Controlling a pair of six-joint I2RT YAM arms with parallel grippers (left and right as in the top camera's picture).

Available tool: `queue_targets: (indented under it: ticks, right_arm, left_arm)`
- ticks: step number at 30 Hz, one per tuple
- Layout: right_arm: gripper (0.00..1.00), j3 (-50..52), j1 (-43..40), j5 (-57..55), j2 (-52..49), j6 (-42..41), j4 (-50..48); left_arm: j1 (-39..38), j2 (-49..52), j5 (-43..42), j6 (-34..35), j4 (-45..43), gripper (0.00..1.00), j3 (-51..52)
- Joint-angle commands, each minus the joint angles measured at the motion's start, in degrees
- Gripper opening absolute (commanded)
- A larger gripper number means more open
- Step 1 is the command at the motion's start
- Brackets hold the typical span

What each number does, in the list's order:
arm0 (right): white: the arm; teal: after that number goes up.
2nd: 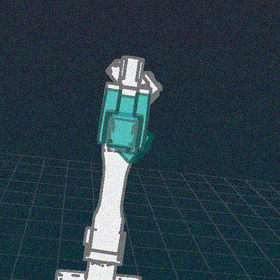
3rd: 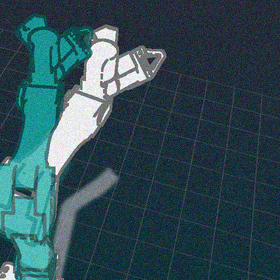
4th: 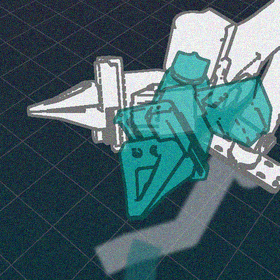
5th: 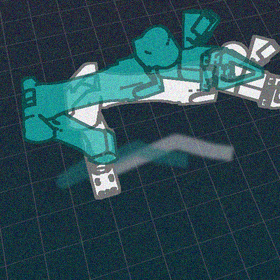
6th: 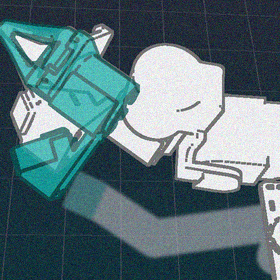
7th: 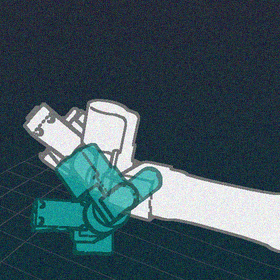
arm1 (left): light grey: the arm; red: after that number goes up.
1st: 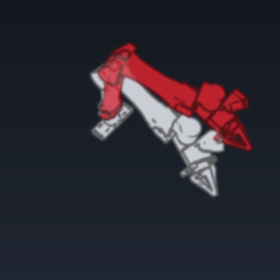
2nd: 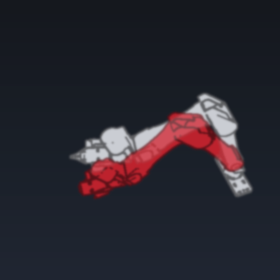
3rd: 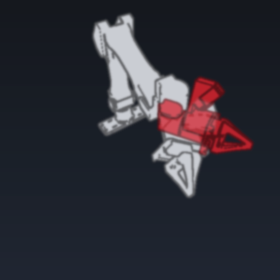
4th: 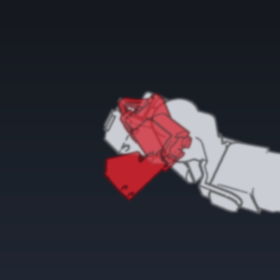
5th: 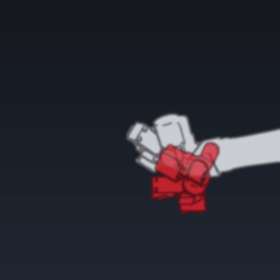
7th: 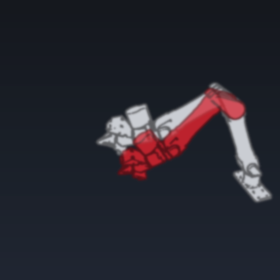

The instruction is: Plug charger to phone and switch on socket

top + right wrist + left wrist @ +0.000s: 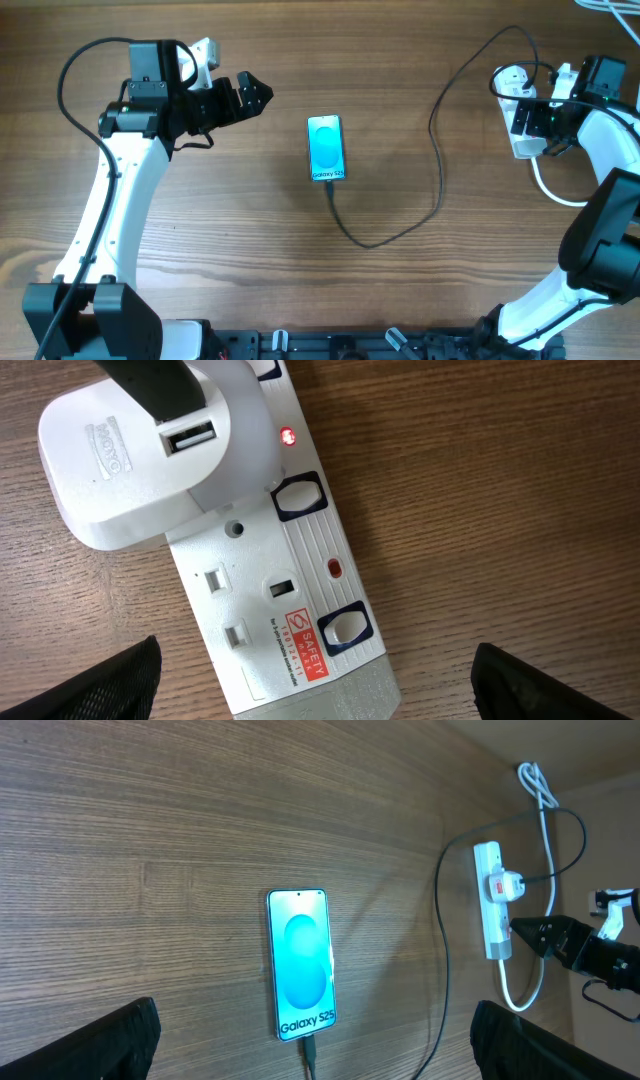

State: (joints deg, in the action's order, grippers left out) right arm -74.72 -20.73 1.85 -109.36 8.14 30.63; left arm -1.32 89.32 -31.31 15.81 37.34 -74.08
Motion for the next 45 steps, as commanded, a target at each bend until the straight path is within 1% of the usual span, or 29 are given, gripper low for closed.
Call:
queue_targets:
  ticks: [1, 5, 9, 12, 15, 19, 20, 26, 29, 33, 35, 37, 41, 42, 45]
  right_arm:
    - [1.0, -0.81, -0.22, -0.55, 0.94, -0.63, -0.17]
    - [1.0, -0.81, -0.22, -0.55, 0.94, -0.66, -0.17]
    - [1.0, -0.81, -0.22, -0.57, 0.94, -0.68, -0.17]
    - [1.0, -0.81, -0.22, -0.55, 0.94, -0.66, -0.17]
    - [1.0, -0.81, -0.22, -0.57, 0.94, -0.63, -0.17]
    - [1.0, -0.81, -0.22, -0.57, 0.94, -0.66, -0.17]
    - [1.0, -0.81, -0.22, -0.57, 0.94, -0.66, -0.17]
    - [0.99, -0.81, -0.22, -0.57, 0.94, -0.68, -0.17]
    - [1.0, -0.81, -0.22, -0.57, 0.94, -0.66, -0.17]
    - [1.0, -0.81, -0.22, -0.55, 0.94, -0.63, -0.17]
    - [1.0, -0.81, -0.22, -0.57, 0.94, -0.66, -0.17]
    - [1.0, -0.81, -0.22, -0.57, 0.94, -0.66, -0.17]
    - [1.0, -0.81, -0.22, -0.55, 0.94, -0.66, -0.26]
    - [1.0, -0.81, -0.22, -0.57, 0.94, -0.66, -0.35]
    - [1.0, -0.81, -0.22, -0.55, 0.94, -0.66, -0.61]
  left_arm:
    - [0.44, -1.27, 0.37, 0.04, 0.0, 1.0, -0.5]
    - [0.44, -1.27, 1.46, 0.0, -0.09, 1.0, -0.5]
    - [0.46, -1.27, 7.89, 0.07, -0.46, 1.0, -0.5]
    - [0.15, -1.27, 14.27, 0.07, -0.44, 1.0, -0.31]
    - [0.15, -1.27, 15.82, 0.07, -1.73, 1.0, 1.16]
    - [-0.07, -1.25, 15.69, 0.09, -10.27, 1.0, 6.51]
    - [-0.11, -1.25, 15.45, 0.09, -13.55, 1.0, 8.72]
    - [-0.28, -1.25, 13.97, 0.09, -25.64, 1.0, 19.06]
    - [-0.5, -1.25, 13.81, 0.09, -29.11, 1.0, 22.88]
    - [-1.01, -1.25, 13.97, -0.02, -31.19, 1.0, 26.99]
    - [-1.64, -1.25, 15.34, -0.44, -31.41, 1.0, 29.35]
    - [-2.56, -1.25, 16.48, -0.44, -33.57, 1.0, 32.17]
    - [-3.96, -1.25, 16.63, -0.35, -42.95, 1.0, 39.08]
    - [-4.13, -1.25, 16.63, -0.35, -44.09, 1.0, 39.93]
    - [-4.2, -1.25, 16.68, -0.39, -44.0, 1.0, 41.29]
